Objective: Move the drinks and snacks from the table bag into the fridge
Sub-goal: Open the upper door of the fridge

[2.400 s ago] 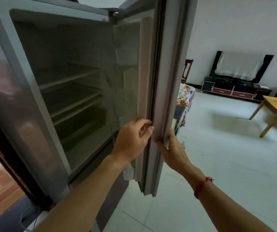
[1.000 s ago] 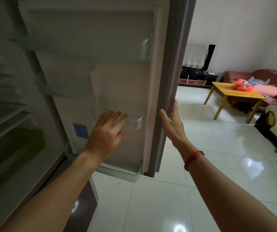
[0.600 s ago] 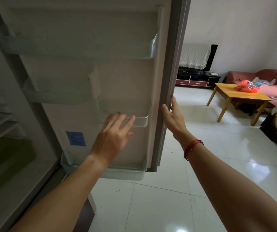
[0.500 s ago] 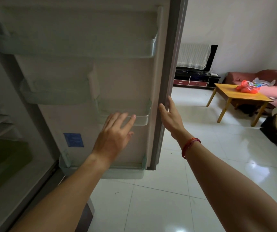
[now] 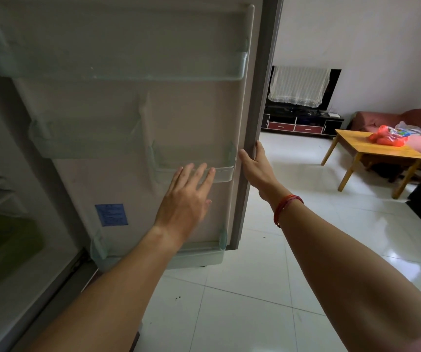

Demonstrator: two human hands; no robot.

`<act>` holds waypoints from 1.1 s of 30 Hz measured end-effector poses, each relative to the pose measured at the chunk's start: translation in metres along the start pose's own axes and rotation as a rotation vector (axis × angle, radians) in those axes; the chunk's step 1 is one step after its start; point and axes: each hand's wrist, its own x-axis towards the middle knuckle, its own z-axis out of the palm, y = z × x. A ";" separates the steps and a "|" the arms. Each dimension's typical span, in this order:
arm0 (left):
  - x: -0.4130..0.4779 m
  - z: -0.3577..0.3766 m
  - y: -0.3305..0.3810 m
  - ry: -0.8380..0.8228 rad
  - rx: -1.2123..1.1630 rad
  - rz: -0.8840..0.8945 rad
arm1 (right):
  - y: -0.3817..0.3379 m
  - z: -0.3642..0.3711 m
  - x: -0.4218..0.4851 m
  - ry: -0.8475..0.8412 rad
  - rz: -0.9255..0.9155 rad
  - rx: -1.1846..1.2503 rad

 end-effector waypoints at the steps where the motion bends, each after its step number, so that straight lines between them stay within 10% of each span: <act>1: 0.000 0.001 0.000 -0.005 0.000 0.001 | 0.001 0.000 0.001 0.002 0.006 -0.001; 33: -0.084 -0.121 -0.001 -0.169 -0.031 -0.160 | -0.040 -0.016 -0.162 -0.043 -0.207 -0.647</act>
